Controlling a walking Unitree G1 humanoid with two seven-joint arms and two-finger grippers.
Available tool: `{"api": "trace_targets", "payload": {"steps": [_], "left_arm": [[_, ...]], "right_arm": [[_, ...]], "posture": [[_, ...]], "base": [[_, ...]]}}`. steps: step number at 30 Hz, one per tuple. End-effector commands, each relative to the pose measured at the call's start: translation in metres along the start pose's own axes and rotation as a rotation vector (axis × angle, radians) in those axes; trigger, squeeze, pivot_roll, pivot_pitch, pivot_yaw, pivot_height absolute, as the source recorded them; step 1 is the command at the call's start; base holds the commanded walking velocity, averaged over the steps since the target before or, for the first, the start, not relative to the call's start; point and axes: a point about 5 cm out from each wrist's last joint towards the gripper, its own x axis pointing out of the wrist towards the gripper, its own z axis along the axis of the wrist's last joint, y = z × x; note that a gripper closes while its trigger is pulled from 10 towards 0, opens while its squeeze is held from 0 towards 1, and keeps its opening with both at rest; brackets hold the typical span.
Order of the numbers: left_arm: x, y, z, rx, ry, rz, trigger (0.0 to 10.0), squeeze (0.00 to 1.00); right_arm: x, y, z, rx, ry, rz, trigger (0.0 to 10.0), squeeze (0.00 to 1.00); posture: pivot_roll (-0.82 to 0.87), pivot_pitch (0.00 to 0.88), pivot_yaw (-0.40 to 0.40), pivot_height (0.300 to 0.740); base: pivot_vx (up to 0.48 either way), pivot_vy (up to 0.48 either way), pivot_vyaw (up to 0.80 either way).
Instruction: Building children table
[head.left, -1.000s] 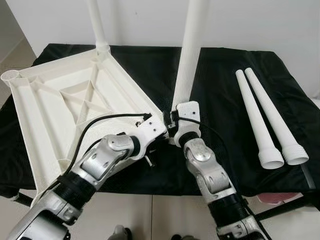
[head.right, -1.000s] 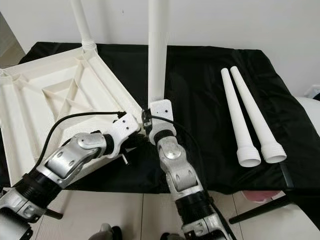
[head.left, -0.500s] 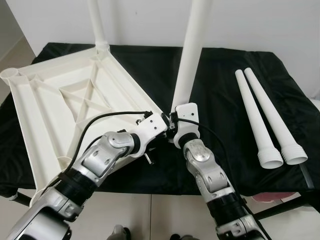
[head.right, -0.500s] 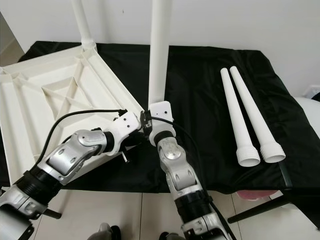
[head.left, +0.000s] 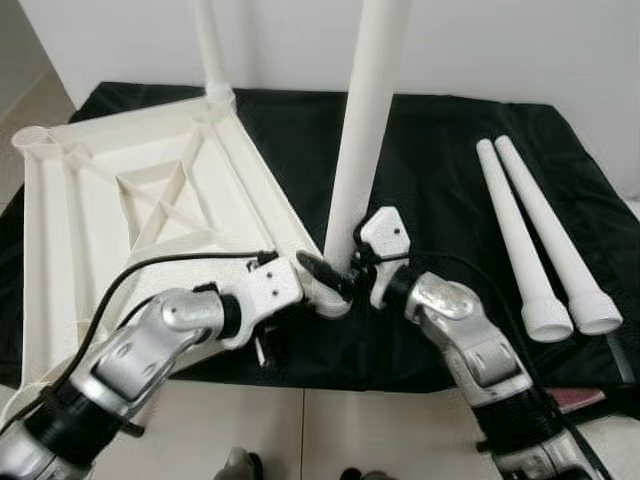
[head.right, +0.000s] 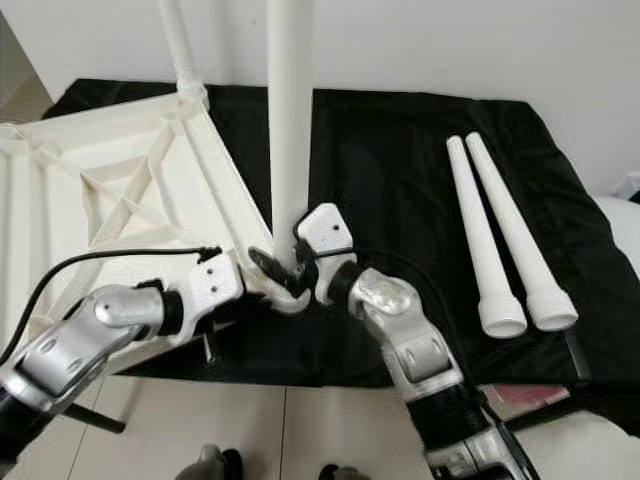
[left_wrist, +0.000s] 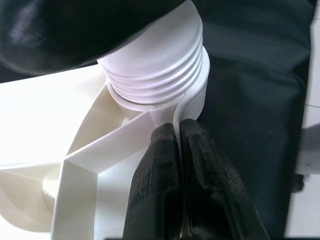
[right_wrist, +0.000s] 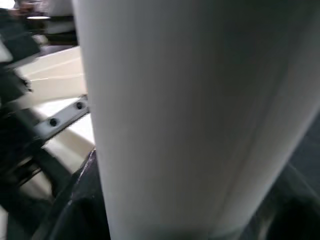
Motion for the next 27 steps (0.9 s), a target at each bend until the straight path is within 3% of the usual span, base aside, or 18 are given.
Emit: {"api": "trace_targets", "payload": {"steps": [1, 2, 3, 4, 5, 6, 9, 12, 14, 15, 17, 18, 20, 21, 24, 27], "left_arm": [[-0.01, -0.012, 0.012, 0.058, -0.045, -0.208, 0.0, 0.0], [-0.01, -0.012, 0.012, 0.058, -0.045, -0.208, 0.0, 0.0], [-0.012, -0.013, 0.012, 0.054, -0.047, -0.204, 0.0, 0.0], [-0.012, -0.014, 0.013, 0.053, -0.046, -0.201, 0.0, 0.0], [-0.012, -0.014, 0.013, 0.053, -0.046, -0.201, 0.0, 0.0], [-0.012, -0.013, 0.013, 0.05, -0.049, -0.189, 0.0, 0.0], [-0.007, -0.006, 0.015, 0.025, -0.065, -0.138, 0.0, 0.0], [-0.001, -0.001, 0.016, 0.009, -0.073, -0.098, 0.0, 0.0], [0.008, 0.006, 0.017, -0.008, -0.086, -0.047, 0.0, 0.0], [0.008, 0.006, 0.017, -0.008, -0.086, -0.047, 0.0, 0.0], [0.02, 0.015, 0.022, -0.022, -0.105, -0.006, 0.0, 0.0], [0.02, 0.015, 0.022, -0.022, -0.105, -0.006, 0.0, 0.0], [0.031, 0.026, 0.027, -0.03, -0.108, 0.04, 0.0, 0.0], [0.031, 0.026, 0.027, -0.03, -0.108, 0.04, 0.0, 0.0], [0.045, 0.042, 0.034, -0.011, -0.093, 0.103, 0.0, 0.0], [0.052, 0.052, 0.037, -0.015, -0.079, 0.157, 0.0, 0.0]], "right_arm": [[-0.007, 0.001, -0.001, 0.018, 0.013, 0.044, 10.0, 0.0], [-0.007, 0.001, -0.001, 0.018, 0.013, 0.044, 10.0, 0.0], [-0.008, 0.002, -0.001, 0.025, 0.011, 0.067, 6.2, 0.0], [-0.008, 0.003, -0.001, 0.03, 0.008, 0.081, 3.2, 0.0], [-0.008, 0.003, -0.001, 0.03, 0.008, 0.081, 3.2, 0.0], [-0.007, 0.004, 0.0, 0.037, -0.001, 0.088, 0.0, 0.0], [-0.003, 0.003, -0.008, 0.031, 0.041, 0.035, 0.0, 0.0], [0.001, -0.004, -0.02, 0.018, 0.107, -0.065, 0.0, 0.0], [0.005, -0.01, -0.031, 0.009, 0.171, -0.199, 0.0, 0.0], [0.005, -0.01, -0.031, 0.009, 0.171, -0.199, 0.0, 0.0], [0.012, -0.016, -0.044, 0.018, 0.246, -0.385, 0.0, 0.0], [0.012, -0.016, -0.044, 0.018, 0.246, -0.385, 0.0, 0.0], [0.016, -0.019, -0.053, 0.049, 0.305, -0.548, 0.0, 0.0], [0.016, -0.019, -0.053, 0.049, 0.305, -0.548, 0.0, 0.0], [0.018, -0.026, -0.061, 0.083, 0.36, -0.795, 0.0, 0.0], [0.021, -0.027, -0.061, 0.103, 0.362, -0.853, 0.0, 0.0]], "posture": [[0.06, 0.139, -0.028, 0.74], [0.06, 0.139, -0.028, 0.74], [0.06, 0.139, -0.028, 0.74], [0.06, 0.14, -0.028, 0.74], [0.06, 0.14, -0.028, 0.74], [0.06, 0.14, -0.028, 0.74], [0.06, 0.143, -0.03, 0.74], [0.06, 0.144, -0.03, 0.74], [0.05, 0.146, -0.03, 0.74], [0.05, 0.146, -0.03, 0.74], [0.05, 0.148, -0.029, 0.74], [0.05, 0.148, -0.029, 0.74], [0.05, 0.15, -0.027, 0.74], [0.05, 0.15, -0.027, 0.74], [0.05, 0.151, -0.025, 0.74], [0.05, 0.152, -0.023, 0.74]], "base": [[0.0, 0.0, 0.0], [0.0, 0.0, 0.0], [0.0, 0.0, 0.0], [0.0, 0.0, 0.0], [0.0, 0.0, 0.0], [0.0, 0.0, 0.0], [0.0, 0.0, 0.0], [0.0, 0.0, 0.0], [0.0, 0.0, 0.0], [0.0, 0.0, 0.0], [0.0, 0.0, 0.0], [0.0, 0.0, 0.0], [0.0, 0.0, 0.0], [0.0, 0.0, 0.0], [0.0, 0.0, 0.0], [0.0, 0.0, 0.0]]}}
